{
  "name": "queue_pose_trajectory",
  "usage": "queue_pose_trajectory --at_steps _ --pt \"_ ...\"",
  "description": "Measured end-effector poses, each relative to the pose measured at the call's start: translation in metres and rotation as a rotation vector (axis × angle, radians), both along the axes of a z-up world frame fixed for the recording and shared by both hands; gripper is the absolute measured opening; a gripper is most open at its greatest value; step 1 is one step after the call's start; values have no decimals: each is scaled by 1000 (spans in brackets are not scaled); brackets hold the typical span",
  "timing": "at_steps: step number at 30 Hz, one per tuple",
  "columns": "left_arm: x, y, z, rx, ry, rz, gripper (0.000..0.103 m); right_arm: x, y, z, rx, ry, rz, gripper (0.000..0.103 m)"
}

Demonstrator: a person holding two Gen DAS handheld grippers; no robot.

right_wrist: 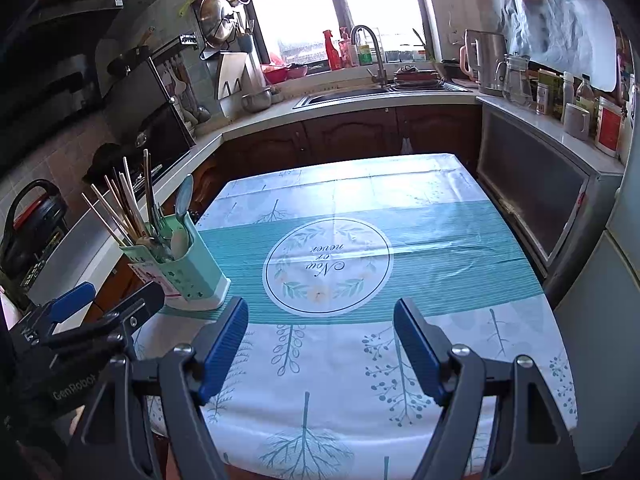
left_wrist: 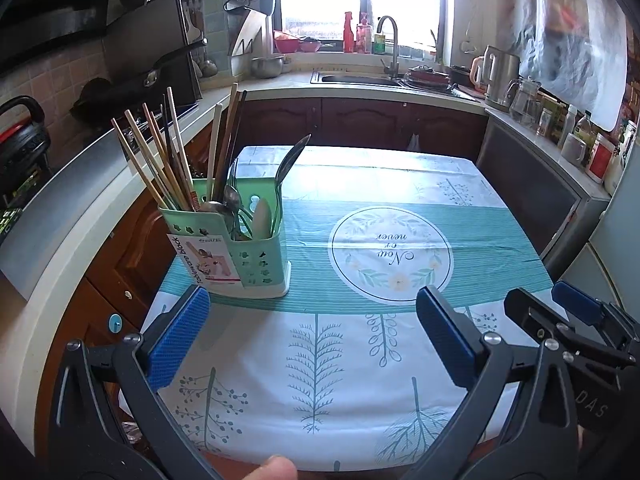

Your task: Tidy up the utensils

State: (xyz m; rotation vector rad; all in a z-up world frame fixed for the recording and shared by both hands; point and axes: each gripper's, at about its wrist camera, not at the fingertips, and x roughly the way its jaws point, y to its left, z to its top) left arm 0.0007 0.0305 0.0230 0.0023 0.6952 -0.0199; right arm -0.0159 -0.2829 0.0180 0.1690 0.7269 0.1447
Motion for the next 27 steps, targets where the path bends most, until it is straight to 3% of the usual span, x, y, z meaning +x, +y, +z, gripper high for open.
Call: queue_pose_trajectory --at_steps 27 --pt "2 -3 -5 9 2 3 100 1 2 -3 -8 4 -5 76"
